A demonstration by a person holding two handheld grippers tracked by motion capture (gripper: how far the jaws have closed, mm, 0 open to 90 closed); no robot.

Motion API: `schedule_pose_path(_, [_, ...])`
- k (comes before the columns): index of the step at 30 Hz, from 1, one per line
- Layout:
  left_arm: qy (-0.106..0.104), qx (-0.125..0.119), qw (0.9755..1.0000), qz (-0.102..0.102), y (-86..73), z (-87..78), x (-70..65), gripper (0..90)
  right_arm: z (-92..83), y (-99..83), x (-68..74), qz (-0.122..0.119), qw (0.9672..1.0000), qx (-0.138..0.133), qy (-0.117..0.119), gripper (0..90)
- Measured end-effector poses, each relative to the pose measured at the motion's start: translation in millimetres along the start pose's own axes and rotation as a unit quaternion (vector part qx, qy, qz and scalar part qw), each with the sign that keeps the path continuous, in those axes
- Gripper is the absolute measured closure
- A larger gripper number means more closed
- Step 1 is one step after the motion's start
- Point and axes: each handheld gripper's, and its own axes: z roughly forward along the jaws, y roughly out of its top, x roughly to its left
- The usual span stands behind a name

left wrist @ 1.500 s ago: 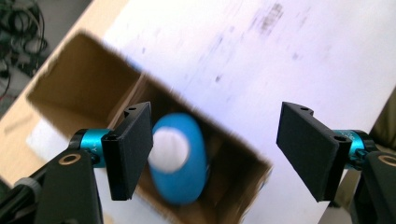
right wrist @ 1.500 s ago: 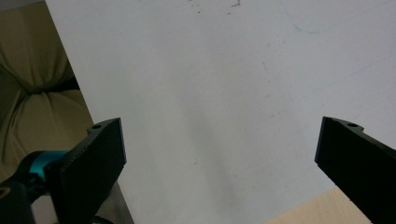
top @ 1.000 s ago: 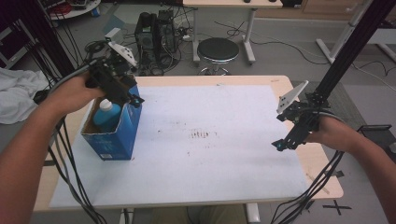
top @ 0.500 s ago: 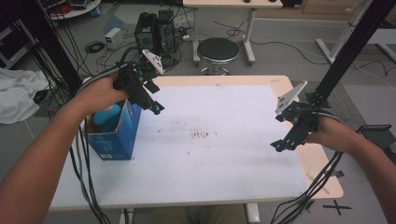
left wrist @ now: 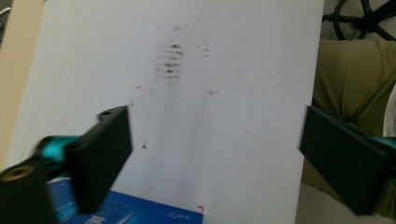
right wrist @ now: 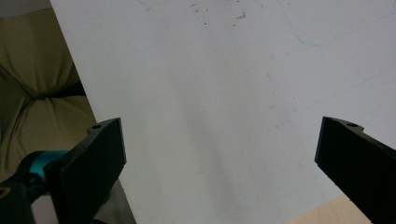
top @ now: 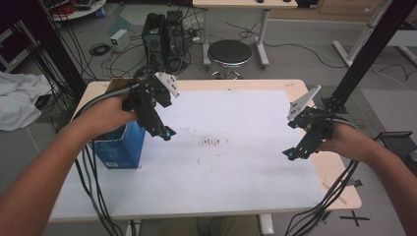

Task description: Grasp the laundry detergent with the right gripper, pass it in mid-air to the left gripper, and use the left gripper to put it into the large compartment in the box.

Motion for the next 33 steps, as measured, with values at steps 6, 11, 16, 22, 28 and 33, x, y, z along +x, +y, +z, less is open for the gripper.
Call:
schedule_pose_path(6, [-0.015,0.011,0.9998,0.005,-6.9,6.5,-8.8,6.1,-1.1,1.8,2.6,-0.006,1.0,0.002,-0.006,0.9])
schedule_pose_path(11, [-0.015,0.005,0.9998,0.008,-7.4,5.3,-12.2,6.2,-0.3,4.1,3.1,-0.012,0.9999,-0.001,-0.008,0.9])
schedule_pose_path(16, [-0.027,-0.014,0.9993,0.021,-9.3,0.3,-15.2,6.2,0.9,5.9,3.0,-0.01,0.9999,0.0,-0.001,0.9])
schedule_pose_path(22, [-0.023,-0.003,0.9996,0.015,-8.9,2.0,-15.1,6.2,0.8,6.3,0.1,-0.001,1.0,-0.001,-0.001,0.9])
schedule_pose_path(28, [-0.021,0.002,0.9997,0.016,-7.0,5.0,-13.3,6.2,1.1,7.6,1.4,-0.01,0.9999,0.0,-0.003,0.9])
schedule_pose_path(33, [-0.023,0.005,0.9996,0.016,-7.1,8.3,-14.0,6.2,1.2,8.8,0.3,-0.01,0.9999,-0.001,-0.004,0.9])
